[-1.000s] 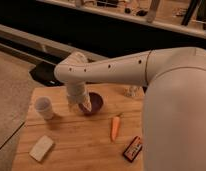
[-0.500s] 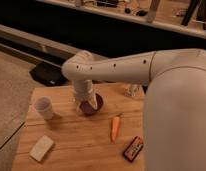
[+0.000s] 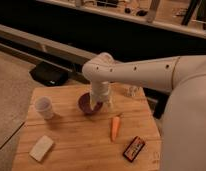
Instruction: Place the pepper in the ceramic bowl
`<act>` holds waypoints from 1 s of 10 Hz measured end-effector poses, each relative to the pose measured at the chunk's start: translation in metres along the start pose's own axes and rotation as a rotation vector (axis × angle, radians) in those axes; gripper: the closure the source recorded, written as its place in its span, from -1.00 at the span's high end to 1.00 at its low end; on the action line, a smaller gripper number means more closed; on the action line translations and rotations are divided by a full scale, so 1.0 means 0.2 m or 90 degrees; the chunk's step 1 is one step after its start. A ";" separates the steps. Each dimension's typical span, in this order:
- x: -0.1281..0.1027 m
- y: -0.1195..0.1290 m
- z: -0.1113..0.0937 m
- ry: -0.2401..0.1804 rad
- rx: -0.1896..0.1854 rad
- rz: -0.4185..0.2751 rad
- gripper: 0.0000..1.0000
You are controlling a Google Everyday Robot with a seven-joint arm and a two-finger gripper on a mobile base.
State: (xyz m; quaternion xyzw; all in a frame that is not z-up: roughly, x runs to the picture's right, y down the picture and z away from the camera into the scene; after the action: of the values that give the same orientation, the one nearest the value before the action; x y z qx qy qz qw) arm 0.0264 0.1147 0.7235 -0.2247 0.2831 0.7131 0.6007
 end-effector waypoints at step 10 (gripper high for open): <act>0.00 -0.15 0.44 0.058 0.004 -0.090 0.30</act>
State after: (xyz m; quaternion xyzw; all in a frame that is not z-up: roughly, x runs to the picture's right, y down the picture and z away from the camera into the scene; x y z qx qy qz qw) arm 0.0578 0.1768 0.7849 -0.2744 0.2961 0.6572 0.6365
